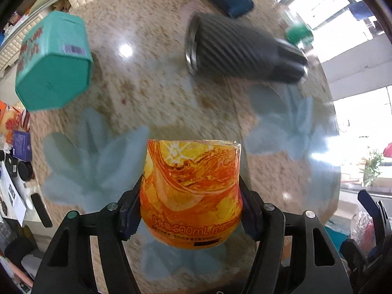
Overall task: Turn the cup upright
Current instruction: 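Lift the orange cup with the left gripper and rotate it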
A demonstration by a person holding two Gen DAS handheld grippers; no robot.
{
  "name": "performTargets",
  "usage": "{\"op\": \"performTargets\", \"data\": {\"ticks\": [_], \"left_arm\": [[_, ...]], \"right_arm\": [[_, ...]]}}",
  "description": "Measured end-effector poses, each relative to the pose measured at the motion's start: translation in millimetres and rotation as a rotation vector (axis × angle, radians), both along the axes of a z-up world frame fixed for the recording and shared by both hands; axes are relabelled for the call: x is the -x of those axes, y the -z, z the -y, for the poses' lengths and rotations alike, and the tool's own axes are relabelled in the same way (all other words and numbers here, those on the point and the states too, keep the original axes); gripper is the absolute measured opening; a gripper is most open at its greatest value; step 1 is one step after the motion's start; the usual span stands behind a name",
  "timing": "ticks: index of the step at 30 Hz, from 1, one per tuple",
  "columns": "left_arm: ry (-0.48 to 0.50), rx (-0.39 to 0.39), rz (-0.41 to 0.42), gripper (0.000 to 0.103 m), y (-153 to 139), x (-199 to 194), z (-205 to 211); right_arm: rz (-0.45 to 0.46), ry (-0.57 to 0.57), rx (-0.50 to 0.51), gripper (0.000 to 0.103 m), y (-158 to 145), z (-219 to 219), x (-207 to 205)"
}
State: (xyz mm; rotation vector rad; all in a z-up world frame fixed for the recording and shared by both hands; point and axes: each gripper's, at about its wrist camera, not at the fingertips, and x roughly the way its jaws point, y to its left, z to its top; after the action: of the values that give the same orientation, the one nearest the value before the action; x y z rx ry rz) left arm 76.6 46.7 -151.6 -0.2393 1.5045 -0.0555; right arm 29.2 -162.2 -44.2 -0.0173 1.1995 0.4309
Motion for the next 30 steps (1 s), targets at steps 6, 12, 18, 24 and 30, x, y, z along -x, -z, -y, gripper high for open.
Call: {"op": "performTargets", "data": {"ticks": [6,12,18,24,30], "left_arm": [[-0.02,0.008,-0.04,0.07,9,26,20],[-0.122,0.038,-0.089,0.07,22,45,33],[-0.194,0.027,-0.111,0.07,37,58,60],[-0.235,0.018,-0.116,0.07,46,66,68],[-0.245,-0.052,-0.124,0.071,48,63,79]], "right_arm": [[-0.004,0.008,0.026,0.103,-1,19,16],[-0.047,-0.033,0.043,0.103,8,41,15],[-0.081,-0.109,0.048,0.103,17,58,12],[-0.118,-0.18,0.044,0.103,29,68,12],[-0.136,-0.216,0.041,0.103,35,76,9]]}}
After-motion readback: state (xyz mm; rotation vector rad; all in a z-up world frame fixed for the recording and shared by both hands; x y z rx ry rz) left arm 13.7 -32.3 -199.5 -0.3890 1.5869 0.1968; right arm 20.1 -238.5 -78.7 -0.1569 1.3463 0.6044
